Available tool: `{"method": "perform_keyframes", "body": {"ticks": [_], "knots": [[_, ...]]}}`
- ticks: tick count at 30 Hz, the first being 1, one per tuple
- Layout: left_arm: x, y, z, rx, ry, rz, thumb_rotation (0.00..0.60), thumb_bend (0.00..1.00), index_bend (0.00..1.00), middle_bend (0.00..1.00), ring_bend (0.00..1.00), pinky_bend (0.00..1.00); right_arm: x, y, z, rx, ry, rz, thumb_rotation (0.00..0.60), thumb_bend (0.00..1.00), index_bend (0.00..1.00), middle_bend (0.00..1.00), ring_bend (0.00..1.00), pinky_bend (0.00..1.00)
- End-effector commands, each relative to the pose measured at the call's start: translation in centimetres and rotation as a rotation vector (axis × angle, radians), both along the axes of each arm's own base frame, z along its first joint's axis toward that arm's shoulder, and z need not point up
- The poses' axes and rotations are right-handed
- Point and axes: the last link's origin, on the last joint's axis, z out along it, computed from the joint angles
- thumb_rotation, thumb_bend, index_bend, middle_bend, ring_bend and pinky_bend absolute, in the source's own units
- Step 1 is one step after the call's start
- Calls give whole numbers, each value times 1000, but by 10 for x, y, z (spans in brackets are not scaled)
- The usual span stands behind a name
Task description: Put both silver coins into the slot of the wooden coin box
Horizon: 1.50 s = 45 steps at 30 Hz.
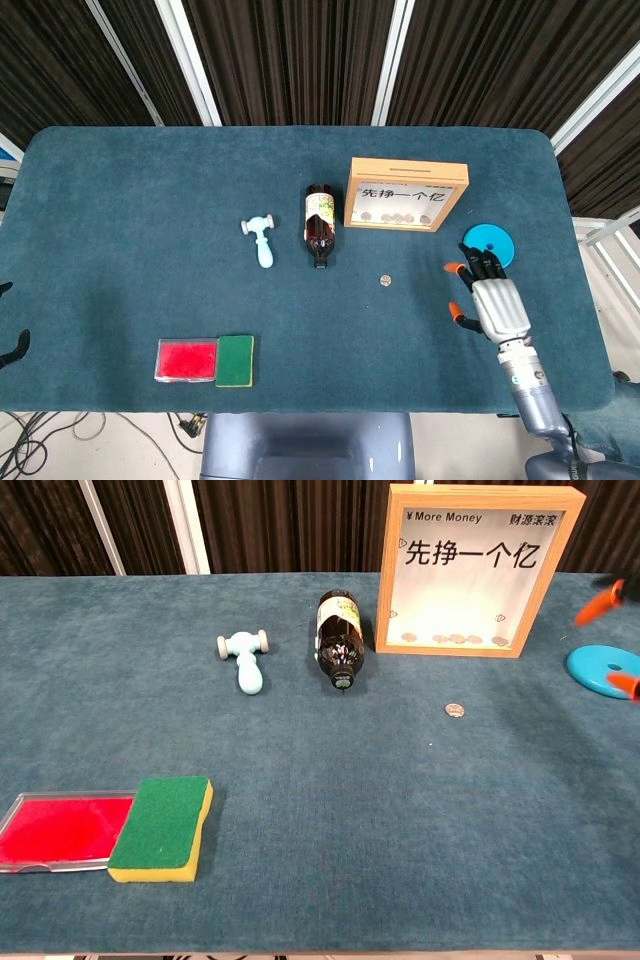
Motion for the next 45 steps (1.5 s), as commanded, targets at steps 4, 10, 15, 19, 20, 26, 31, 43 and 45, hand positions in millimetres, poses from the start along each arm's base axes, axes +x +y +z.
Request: {"method": "perform_keyframes", "body": {"ticks": [4,10,15,19,20,26,31,43,45], "knots": [[0,0,0,-3,-9,6,600,397,131,0,0,0,-10,-11,-22,35,2,-7,600,436,237,45,0,0],[0,0,0,-6,-9,4,600,397,124,0,0,0,-13,-21,-36,52,-16,-14,600,436,233,60,0,0],[1,-1,1,-5,-11,3,600,397,123,0,0,0,-14,-30,-50,60,-31,-16,600,436,234,74,0,0],[1,-1,1,-7,-12,5,600,397,123,0,0,0,-12,-35,-61,79,-28,-9,600,436,258,74,0,0],[0,-1,1,-8,-13,7,600,397,123,0,0,0,-11,-36,-65,85,-28,-6,600,436,267,75,0,0],[0,0,1,-13,-18,14,600,397,123,0,0,0,-3,-49,-79,83,-52,8,600,436,301,75,0,0],[0,0,1,-15,-20,17,600,397,123,0,0,0,3,-56,-88,99,-51,25,600,437,301,76,0,0],[0,0,1,-19,-28,25,600,396,123,0,0,0,10,-66,-107,123,-61,29,600,437,348,75,0,0],[0,0,1,-19,-29,27,600,397,123,0,0,0,11,-66,-109,121,-65,32,600,437,373,75,0,0]]}}
